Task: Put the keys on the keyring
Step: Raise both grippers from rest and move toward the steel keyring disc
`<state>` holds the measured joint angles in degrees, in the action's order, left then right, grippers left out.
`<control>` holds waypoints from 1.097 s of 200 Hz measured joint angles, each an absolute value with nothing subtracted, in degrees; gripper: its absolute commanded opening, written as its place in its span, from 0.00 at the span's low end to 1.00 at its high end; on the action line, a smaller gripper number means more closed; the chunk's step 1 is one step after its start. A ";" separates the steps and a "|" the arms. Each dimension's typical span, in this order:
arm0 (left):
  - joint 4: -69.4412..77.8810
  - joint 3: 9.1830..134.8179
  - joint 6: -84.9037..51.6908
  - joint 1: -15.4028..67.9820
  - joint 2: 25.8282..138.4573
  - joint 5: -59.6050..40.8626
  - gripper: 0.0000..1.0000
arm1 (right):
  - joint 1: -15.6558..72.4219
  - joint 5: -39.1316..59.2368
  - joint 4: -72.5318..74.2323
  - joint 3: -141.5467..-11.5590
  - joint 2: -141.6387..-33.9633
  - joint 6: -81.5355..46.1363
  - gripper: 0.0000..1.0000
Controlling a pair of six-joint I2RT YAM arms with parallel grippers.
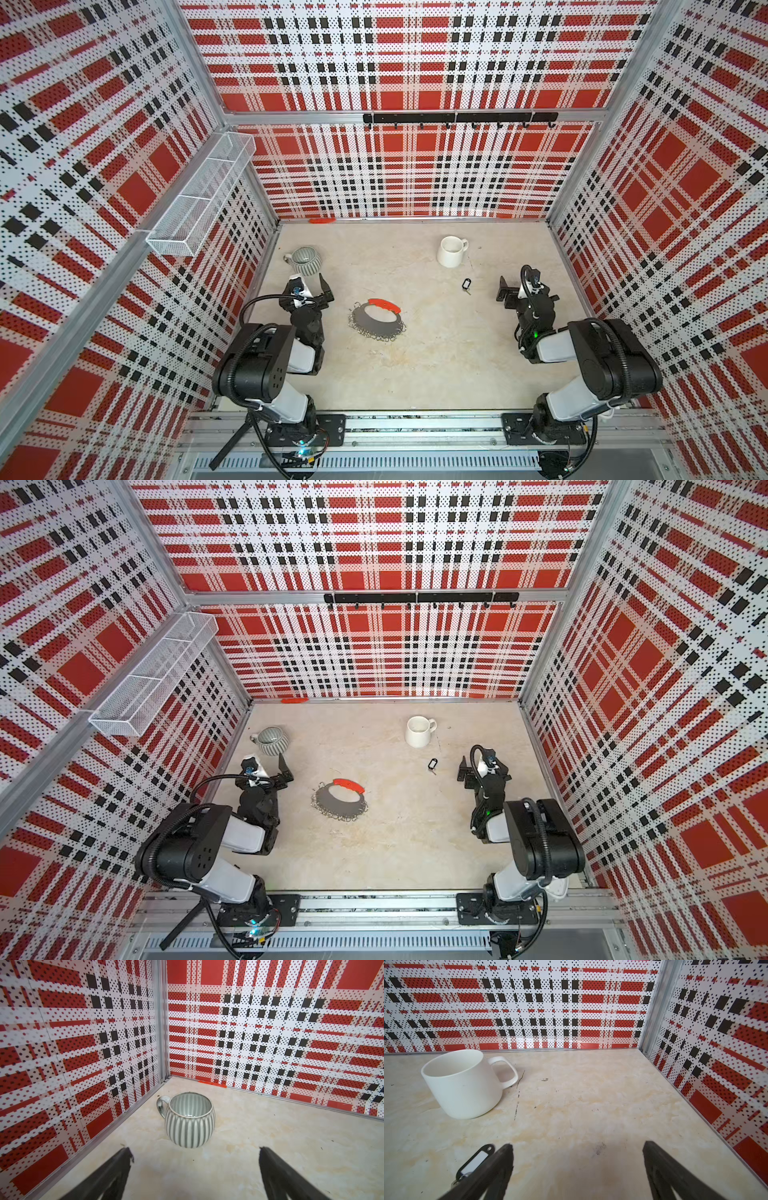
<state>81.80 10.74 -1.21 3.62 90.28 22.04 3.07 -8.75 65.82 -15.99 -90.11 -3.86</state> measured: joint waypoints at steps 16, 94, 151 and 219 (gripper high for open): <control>81.80 10.74 -1.21 3.62 90.28 22.04 0.98 | 3.07 -8.75 65.82 -15.99 -90.11 -3.86 1.00; 81.80 10.74 -1.21 3.62 90.28 22.04 0.98 | 3.05 -8.73 65.80 -16.03 -90.11 -3.86 1.00; 81.01 10.92 -1.52 2.17 90.28 19.90 0.98 | 2.87 -8.67 65.76 -16.03 -90.11 -3.86 1.00; 80.79 10.98 -1.98 1.96 90.28 18.68 0.98 | 2.87 -8.62 65.76 -16.03 -90.11 -3.86 1.00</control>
<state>80.79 10.98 -1.98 1.96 90.28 18.68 2.87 -8.62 65.76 -16.03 -90.11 -3.86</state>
